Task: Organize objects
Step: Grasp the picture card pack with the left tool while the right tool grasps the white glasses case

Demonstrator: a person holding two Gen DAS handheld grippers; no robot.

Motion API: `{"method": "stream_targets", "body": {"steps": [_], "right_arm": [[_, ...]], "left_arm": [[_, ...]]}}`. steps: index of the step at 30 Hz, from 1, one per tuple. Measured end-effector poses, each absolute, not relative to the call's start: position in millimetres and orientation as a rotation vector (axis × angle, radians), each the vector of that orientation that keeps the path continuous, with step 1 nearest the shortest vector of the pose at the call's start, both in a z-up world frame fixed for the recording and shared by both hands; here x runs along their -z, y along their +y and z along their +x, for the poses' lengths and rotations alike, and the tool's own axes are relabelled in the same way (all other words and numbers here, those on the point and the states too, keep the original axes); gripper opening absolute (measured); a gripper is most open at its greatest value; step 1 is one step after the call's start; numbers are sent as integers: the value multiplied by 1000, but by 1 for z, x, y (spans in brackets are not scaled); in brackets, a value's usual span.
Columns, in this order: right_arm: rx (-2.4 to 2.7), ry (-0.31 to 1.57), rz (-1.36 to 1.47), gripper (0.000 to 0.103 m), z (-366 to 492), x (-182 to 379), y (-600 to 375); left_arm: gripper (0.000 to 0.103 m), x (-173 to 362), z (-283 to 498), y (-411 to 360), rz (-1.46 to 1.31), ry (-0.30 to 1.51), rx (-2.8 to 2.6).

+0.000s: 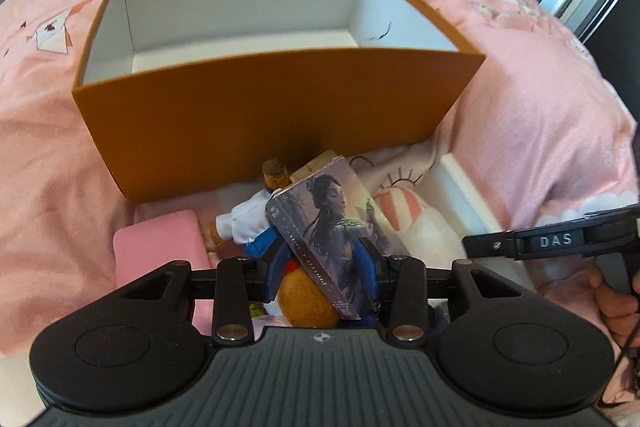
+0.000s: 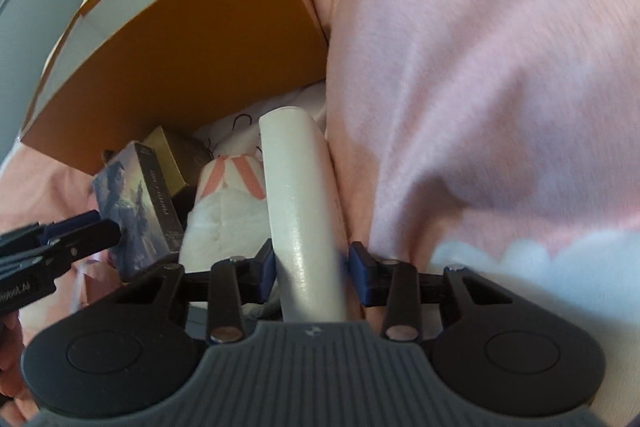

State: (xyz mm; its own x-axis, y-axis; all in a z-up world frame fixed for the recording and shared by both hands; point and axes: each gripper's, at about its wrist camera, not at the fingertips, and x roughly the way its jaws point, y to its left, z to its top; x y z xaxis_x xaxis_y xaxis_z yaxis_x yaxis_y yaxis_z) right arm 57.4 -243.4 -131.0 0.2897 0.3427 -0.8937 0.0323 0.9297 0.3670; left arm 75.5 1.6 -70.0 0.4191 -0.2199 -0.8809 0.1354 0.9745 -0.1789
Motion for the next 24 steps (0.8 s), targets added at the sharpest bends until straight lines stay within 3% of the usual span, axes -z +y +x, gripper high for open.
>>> {"method": "stream_targets", "body": {"steps": [2, 9, 13, 17, 19, 24], "right_arm": [[-206, 1234, 285, 32, 53, 124, -239], [-204, 1043, -3, 30, 42, 76, -211], [-200, 1046, -132, 30, 61, 97, -210], [-231, 1121, -89, 31, 74, 113, -207], [-272, 1147, 17, 37, 78, 115, -214], [-305, 1169, 273, 37, 93, 105, -249]], "left_arm": [[48, 69, 75, 2, -81, 1110, 220], [49, 67, 82, 8, -103, 1098, 196], [55, 67, 89, 6, -101, 1102, 164], [61, 73, 96, 8, -145, 1117, 169], [62, 74, 99, 9, -162, 1122, 171], [62, 72, 105, 14, -182, 1118, 161]]}}
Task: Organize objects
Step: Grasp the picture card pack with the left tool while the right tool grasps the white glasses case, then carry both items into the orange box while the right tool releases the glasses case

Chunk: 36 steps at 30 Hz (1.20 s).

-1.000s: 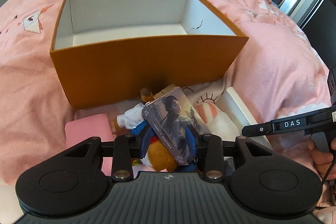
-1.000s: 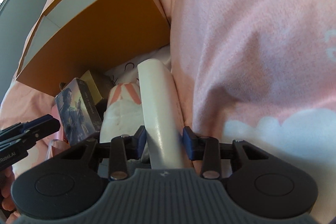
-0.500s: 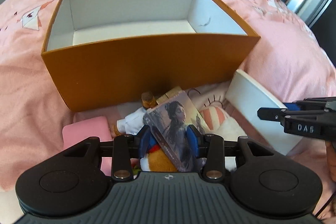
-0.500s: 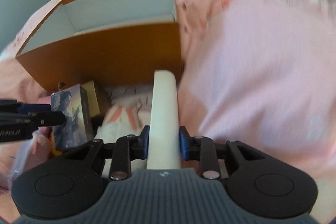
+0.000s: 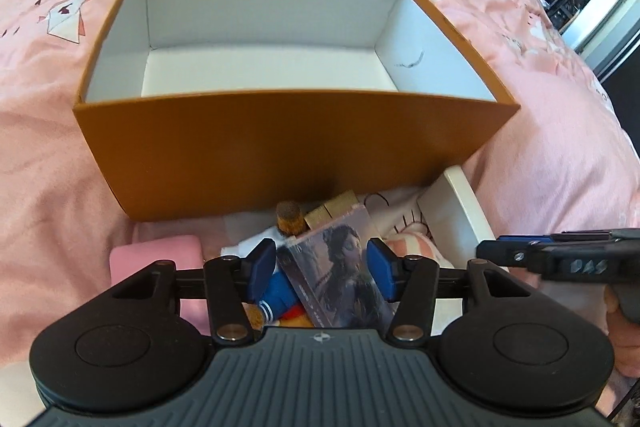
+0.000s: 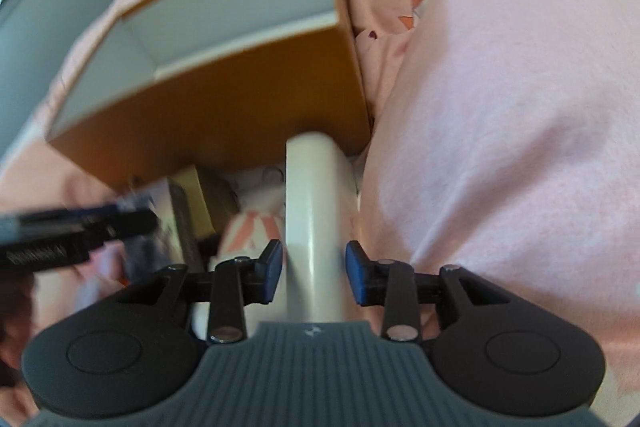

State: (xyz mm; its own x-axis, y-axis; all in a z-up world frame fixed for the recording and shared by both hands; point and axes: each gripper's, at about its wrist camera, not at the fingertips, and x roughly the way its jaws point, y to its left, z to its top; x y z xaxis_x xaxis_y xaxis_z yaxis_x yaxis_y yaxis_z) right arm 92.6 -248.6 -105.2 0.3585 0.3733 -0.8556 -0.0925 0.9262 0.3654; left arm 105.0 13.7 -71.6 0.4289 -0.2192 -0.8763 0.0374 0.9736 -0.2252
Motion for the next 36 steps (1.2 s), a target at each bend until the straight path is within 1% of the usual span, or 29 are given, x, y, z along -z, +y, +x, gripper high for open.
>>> {"method": "stream_targets", "body": {"steps": [3, 5, 7, 8, 9, 11, 13, 17, 21, 25, 27, 28, 29, 31, 32, 36], "right_arm": [[-292, 1198, 358, 39, 105, 115, -258], [-293, 1225, 402, 45, 111, 123, -261], [-303, 1254, 449, 49, 109, 126, -260], [-307, 1265, 464, 52, 112, 130, -260], [-312, 1276, 484, 53, 115, 137, -261], [-321, 1303, 522, 63, 119, 148, -263], [-329, 1311, 541, 66, 123, 156, -263], [-342, 1322, 561, 69, 128, 162, -260], [-361, 1324, 586, 71, 132, 171, -253], [-371, 1306, 572, 69, 132, 168, -246], [-372, 1289, 540, 69, 130, 161, -239], [-370, 1279, 521, 68, 128, 157, -235], [-366, 1267, 501, 68, 126, 152, -232], [-359, 1233, 451, 68, 121, 140, -223], [-355, 1215, 429, 68, 119, 134, -220], [-337, 1142, 340, 68, 115, 109, -209]], "left_arm": [[62, 72, 109, 13, -198, 1147, 169], [63, 71, 109, 8, -175, 1149, 164], [65, 72, 110, 5, -165, 1152, 158], [66, 74, 110, 4, -162, 1155, 157], [67, 75, 110, 4, -165, 1156, 159], [71, 78, 112, 4, -176, 1163, 166], [75, 81, 113, 4, -185, 1172, 170], [79, 85, 114, 3, -203, 1177, 180], [79, 89, 114, 2, -211, 1181, 187], [77, 92, 113, 7, -254, 1174, 193], [73, 90, 109, 9, -267, 1160, 195], [58, 88, 107, 11, -276, 1141, 199], [50, 85, 104, 12, -284, 1124, 206], [41, 79, 100, 14, -279, 1092, 218], [37, 77, 98, 15, -285, 1077, 226], [30, 68, 90, 16, -286, 1020, 268]]}}
